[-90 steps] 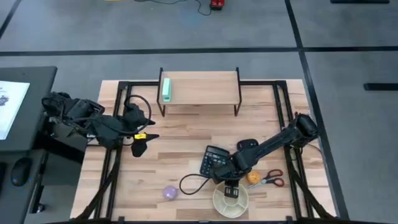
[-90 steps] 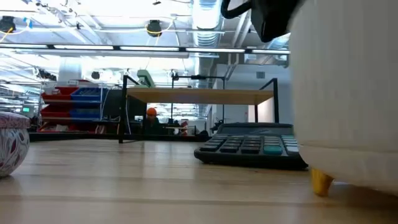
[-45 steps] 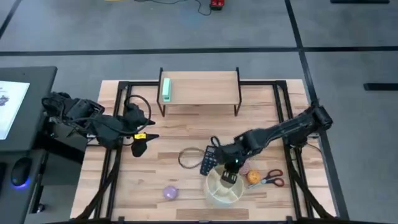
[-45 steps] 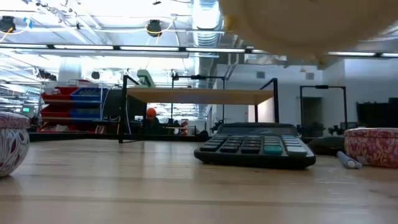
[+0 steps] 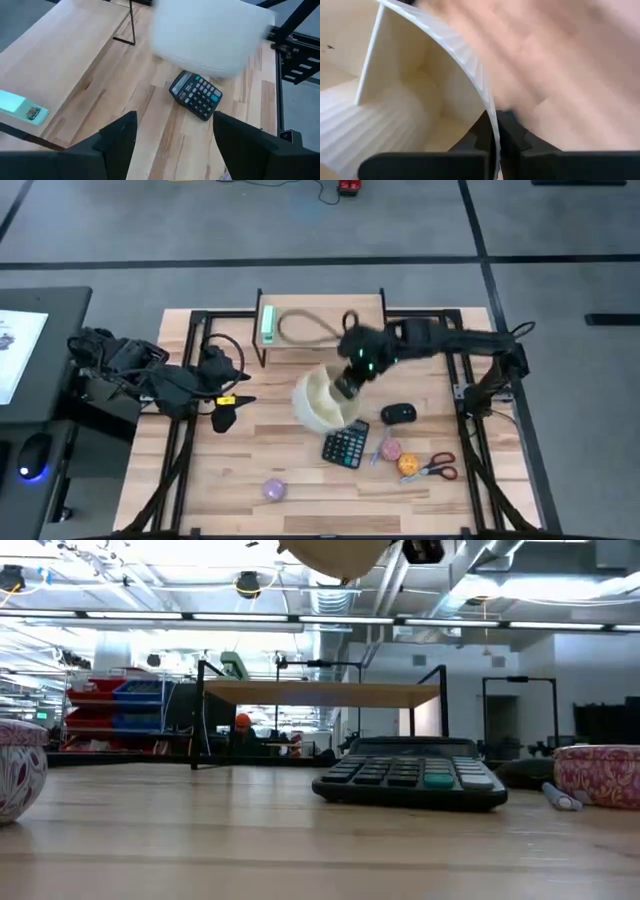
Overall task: Stock shelves
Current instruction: Put the white desk organizer on the shelf
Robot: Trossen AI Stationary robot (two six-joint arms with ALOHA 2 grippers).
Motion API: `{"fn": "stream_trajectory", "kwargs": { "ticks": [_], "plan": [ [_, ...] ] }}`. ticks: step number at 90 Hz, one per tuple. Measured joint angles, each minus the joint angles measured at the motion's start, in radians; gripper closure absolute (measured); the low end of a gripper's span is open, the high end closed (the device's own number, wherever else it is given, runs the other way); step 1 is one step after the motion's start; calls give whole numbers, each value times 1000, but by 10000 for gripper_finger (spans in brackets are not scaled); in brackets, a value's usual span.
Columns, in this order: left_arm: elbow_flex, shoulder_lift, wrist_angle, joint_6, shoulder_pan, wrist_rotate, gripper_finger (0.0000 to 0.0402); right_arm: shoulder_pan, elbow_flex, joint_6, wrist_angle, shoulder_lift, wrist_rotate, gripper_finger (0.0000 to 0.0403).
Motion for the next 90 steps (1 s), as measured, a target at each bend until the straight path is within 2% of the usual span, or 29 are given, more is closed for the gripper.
{"fn": "stream_trajectory", "kwargs": {
  "ticks": [30, 53, 70, 90],
  "plan": [
    [0, 0, 0, 38, 0, -21, 164, -242, 44, -52, 91, 0, 24, 403],
    [0, 0, -1, 40, 1, -42, 164, -408, 43, -75, 83, 86, 21, 403],
    [0, 0, 0, 43, 13, -66, 164, -466, 46, -70, 35, 161, -9, 403],
    [0, 0, 0, 43, 37, -67, 164, -488, 166, -84, -59, 256, -40, 403]
  ]
}}
